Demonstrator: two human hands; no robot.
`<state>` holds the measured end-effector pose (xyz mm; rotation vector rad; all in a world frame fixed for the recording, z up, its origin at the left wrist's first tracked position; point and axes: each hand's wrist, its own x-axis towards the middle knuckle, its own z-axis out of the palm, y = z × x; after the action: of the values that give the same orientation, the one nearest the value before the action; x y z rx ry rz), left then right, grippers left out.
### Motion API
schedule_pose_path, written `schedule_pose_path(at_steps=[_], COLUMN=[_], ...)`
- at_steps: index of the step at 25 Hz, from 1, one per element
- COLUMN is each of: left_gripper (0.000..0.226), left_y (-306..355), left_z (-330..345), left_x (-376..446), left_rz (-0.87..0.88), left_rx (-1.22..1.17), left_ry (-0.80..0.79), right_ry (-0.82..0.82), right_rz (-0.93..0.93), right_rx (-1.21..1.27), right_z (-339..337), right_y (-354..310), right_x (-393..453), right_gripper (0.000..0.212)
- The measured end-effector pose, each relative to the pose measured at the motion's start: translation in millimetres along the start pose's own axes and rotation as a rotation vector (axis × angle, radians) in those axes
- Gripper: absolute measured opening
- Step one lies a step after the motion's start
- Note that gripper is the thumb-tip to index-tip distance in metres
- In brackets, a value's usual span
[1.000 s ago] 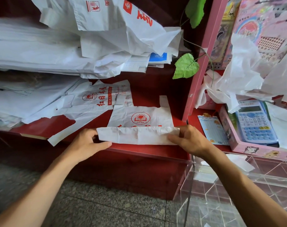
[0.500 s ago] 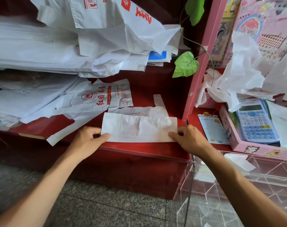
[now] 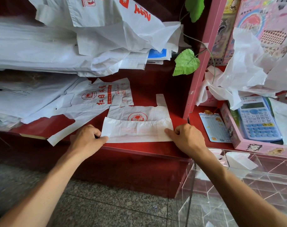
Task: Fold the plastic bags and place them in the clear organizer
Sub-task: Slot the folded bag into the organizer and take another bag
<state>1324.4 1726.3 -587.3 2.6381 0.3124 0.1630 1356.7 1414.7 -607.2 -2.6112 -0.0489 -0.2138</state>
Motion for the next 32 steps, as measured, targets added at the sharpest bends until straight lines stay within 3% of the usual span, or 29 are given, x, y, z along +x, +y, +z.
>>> schedule_pose_path(at_steps=[3, 8, 15, 24, 26, 28, 30, 32], left_gripper=[0.031, 0.030, 0.030, 0.046, 0.042, 0.032, 0.024, 0.016], left_y=[-3, 1, 1, -2, -1, 2, 15, 35], left_z=[2, 3, 0, 2, 2, 2, 6, 19], left_x=[1, -2, -1, 3, 2, 1, -2, -8], left_rz=[0.015, 0.015, -0.056, -0.075, -0.073, 0.002, 0.208, 0.469], left_rx=[-0.043, 0.094, 0.144, 0.167, 0.149, 0.094, 0.030, 0.041], left_ry=[0.019, 0.115, 0.096, 0.054, 0.078, 0.186, 0.283, 0.256], right_ry=[-0.063, -0.063, -0.044, -0.095, -0.029, 0.158, 0.319, 0.321], right_rz=[-0.012, 0.001, 0.037, 0.044, 0.064, 0.047, -0.097, -0.304], right_rx=[0.008, -0.019, -0.053, -0.011, -0.029, -0.073, -0.101, -0.121], right_z=[-4, -2, -4, -8, -9, -8, -4, 10], right_y=[1, 0, -5, -4, -6, -11, -21, -35], right_x=[1, 1, -2, -1, -3, -5, -7, -9], right_gripper=[0.058, 0.058, 0.055, 0.030, 0.023, 0.025, 0.022, 0.017])
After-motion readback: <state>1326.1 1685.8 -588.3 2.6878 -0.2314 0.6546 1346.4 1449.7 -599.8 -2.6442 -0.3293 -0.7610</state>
